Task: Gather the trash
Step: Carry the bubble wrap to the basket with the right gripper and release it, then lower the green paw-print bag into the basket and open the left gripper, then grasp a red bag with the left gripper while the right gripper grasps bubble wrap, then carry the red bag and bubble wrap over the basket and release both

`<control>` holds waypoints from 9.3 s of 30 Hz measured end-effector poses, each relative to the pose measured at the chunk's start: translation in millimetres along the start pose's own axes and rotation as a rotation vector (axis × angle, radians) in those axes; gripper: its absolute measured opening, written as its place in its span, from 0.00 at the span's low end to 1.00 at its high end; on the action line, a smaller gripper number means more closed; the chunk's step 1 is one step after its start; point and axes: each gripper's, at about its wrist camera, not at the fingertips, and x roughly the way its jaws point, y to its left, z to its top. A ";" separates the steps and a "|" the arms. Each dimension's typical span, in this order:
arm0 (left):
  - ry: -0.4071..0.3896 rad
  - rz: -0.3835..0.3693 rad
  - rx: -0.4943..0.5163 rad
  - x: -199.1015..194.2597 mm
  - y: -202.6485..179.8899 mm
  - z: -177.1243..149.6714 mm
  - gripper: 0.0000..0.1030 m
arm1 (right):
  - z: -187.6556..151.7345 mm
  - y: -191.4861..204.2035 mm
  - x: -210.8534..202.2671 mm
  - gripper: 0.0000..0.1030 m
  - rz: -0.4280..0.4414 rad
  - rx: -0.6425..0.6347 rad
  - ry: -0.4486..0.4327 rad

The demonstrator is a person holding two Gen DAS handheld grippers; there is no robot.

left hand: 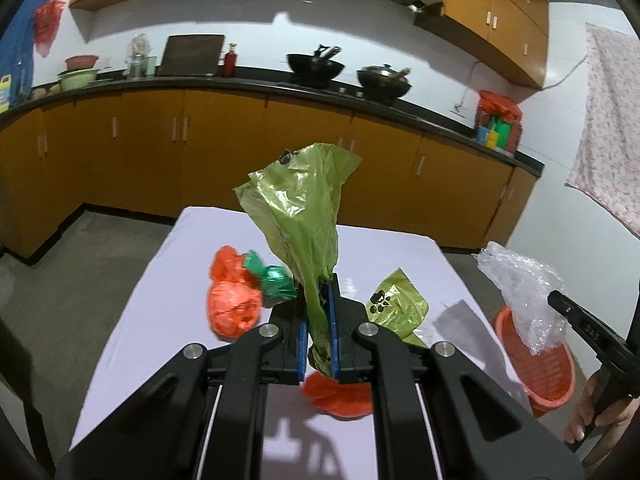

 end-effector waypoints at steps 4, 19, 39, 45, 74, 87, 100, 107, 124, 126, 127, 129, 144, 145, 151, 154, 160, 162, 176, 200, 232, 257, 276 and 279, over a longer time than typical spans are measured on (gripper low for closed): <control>0.008 -0.030 0.018 1.0 -14.2 -1.1 0.08 | -0.3 -14.1 -8.9 0.06 -0.028 0.024 -0.013; 0.054 -0.124 0.058 14.9 -62.2 -10.8 0.08 | -10.5 -70.3 -22.8 0.06 -0.126 0.112 -0.021; 0.115 -0.305 0.212 54.4 -168.3 -27.7 0.08 | -25.5 -149.3 -28.1 0.06 -0.275 0.216 -0.022; 0.151 -0.360 0.258 72.3 -204.2 -34.2 0.08 | -29.4 -168.1 -30.3 0.06 -0.304 0.232 -0.025; 0.274 -0.520 0.471 145.0 -299.6 -76.3 0.08 | -43.5 -225.3 4.1 0.07 -0.346 0.337 -0.009; 0.285 -0.490 0.472 150.3 -286.8 -77.8 0.40 | -52.0 -230.2 7.4 0.25 -0.334 0.351 0.001; 0.174 -0.396 0.369 102.5 -217.8 -47.2 0.48 | -41.9 -197.3 -4.1 0.31 -0.301 0.296 -0.019; 0.079 -0.297 0.310 63.4 -155.1 -31.6 0.57 | -39.6 -150.7 -5.1 0.32 -0.215 0.247 -0.011; -0.010 0.159 0.072 13.6 24.5 -30.8 0.65 | -35.8 32.0 15.6 0.32 0.134 0.046 0.073; -0.012 0.193 0.050 9.7 38.2 -31.6 0.68 | -38.4 57.9 17.5 0.33 0.174 0.011 0.087; -0.012 0.206 0.038 8.3 45.2 -32.5 0.69 | -38.8 66.0 19.3 0.33 0.187 0.003 0.093; -0.008 0.225 0.015 5.0 58.0 -35.7 0.69 | -38.1 84.2 27.2 0.38 0.217 -0.011 0.112; 0.007 0.268 -0.041 -3.0 104.5 -42.2 0.73 | -54.2 147.9 65.1 0.44 0.225 -0.122 0.207; 0.009 0.262 -0.039 -2.1 102.8 -42.6 0.74 | -55.7 146.5 67.4 0.36 0.214 -0.125 0.215; 0.038 0.207 -0.008 10.3 84.1 -47.2 0.76 | -56.4 124.1 70.5 0.09 0.174 -0.088 0.229; 0.063 0.165 0.011 19.4 67.2 -49.5 0.77 | -51.2 113.1 67.2 0.08 0.153 -0.073 0.199; 0.110 0.077 0.061 39.8 29.4 -54.3 0.77 | -42.9 90.8 52.3 0.08 0.100 -0.071 0.136; 0.130 0.047 0.076 48.5 17.6 -56.0 0.78 | -41.8 83.7 49.7 0.08 0.089 -0.063 0.128; 0.229 -0.002 0.225 96.7 -37.7 -72.2 0.89 | -43.5 48.4 44.8 0.08 0.063 -0.015 0.136; 0.198 -0.090 0.199 73.9 -36.7 -62.6 0.47 | -38.7 47.5 28.4 0.08 0.073 -0.007 0.102; 0.102 -0.247 0.237 48.5 -137.2 -28.9 0.47 | -11.8 -51.5 -46.5 0.07 -0.127 0.030 -0.064; 0.168 -0.435 0.395 99.7 -268.7 -52.6 0.47 | -22.0 -171.0 -29.0 0.07 -0.312 0.156 -0.064; 0.229 -0.497 0.477 139.7 -310.1 -72.8 0.56 | -28.0 -208.2 -8.4 0.14 -0.308 0.223 -0.070; 0.244 -0.493 0.479 143.2 -307.1 -76.5 0.59 | -31.7 -210.8 -7.8 0.22 -0.305 0.235 -0.068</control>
